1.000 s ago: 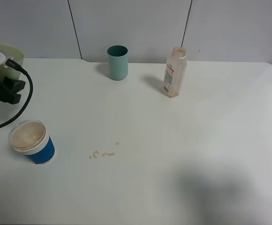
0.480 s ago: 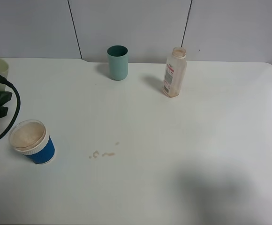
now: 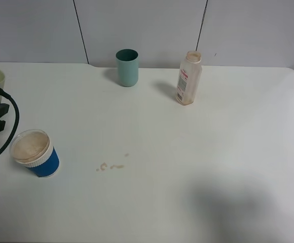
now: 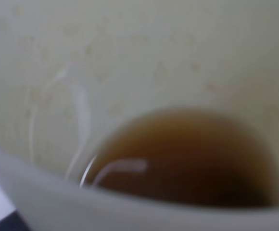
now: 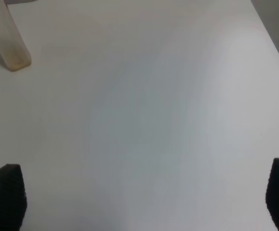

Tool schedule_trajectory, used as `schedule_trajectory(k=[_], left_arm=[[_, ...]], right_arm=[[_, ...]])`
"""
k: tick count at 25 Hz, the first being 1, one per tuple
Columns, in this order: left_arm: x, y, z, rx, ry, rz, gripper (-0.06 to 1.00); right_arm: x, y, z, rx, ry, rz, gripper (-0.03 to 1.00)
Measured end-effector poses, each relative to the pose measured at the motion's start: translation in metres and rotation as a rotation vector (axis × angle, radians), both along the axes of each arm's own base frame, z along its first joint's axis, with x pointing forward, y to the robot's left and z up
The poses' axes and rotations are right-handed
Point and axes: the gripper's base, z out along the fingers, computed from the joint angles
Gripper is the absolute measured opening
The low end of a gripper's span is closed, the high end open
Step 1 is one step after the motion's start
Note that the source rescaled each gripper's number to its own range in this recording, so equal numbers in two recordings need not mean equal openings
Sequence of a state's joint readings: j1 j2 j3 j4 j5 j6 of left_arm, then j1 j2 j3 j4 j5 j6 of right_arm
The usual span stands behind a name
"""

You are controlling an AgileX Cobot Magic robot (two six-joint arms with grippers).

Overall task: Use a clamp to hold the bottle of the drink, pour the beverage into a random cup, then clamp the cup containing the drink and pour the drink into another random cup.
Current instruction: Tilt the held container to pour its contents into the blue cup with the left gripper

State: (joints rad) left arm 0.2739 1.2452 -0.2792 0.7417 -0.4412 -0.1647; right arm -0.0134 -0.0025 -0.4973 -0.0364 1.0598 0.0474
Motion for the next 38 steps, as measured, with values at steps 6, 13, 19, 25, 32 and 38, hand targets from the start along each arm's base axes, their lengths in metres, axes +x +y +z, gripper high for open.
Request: schedule_trajectory(k=[6,13,19,25,32,38], left_arm=[[-0.003,0.013,-0.001,-0.009,0.009,0.048,0.01],[-0.009,0.012,-0.004,-0.052,0.005,0.046,0.01],[-0.03,0.006,-0.015,-0.008,0.019,0.04,0.01],[-0.042,0.003,-0.015,0.012,-0.012,0.06,0.01],[-0.049,0.0,-0.022,0.001,0.014,0.067,0.01],[-0.049,0.0,-0.021,-0.004,0.004,0.066,0.01]], right_arm=[[0.0,0.0,0.0,0.0,0.0,0.0,1.0],[0.0,0.0,0.0,0.0,0.0,0.0,1.0],[0.0,0.0,0.0,0.0,0.0,0.0,1.0],[0.0,0.0,0.0,0.0,0.0,0.0,1.0],[0.0,0.0,0.0,0.0,0.0,0.0,1.0],[0.0,0.0,0.0,0.0,0.0,0.0,1.0]])
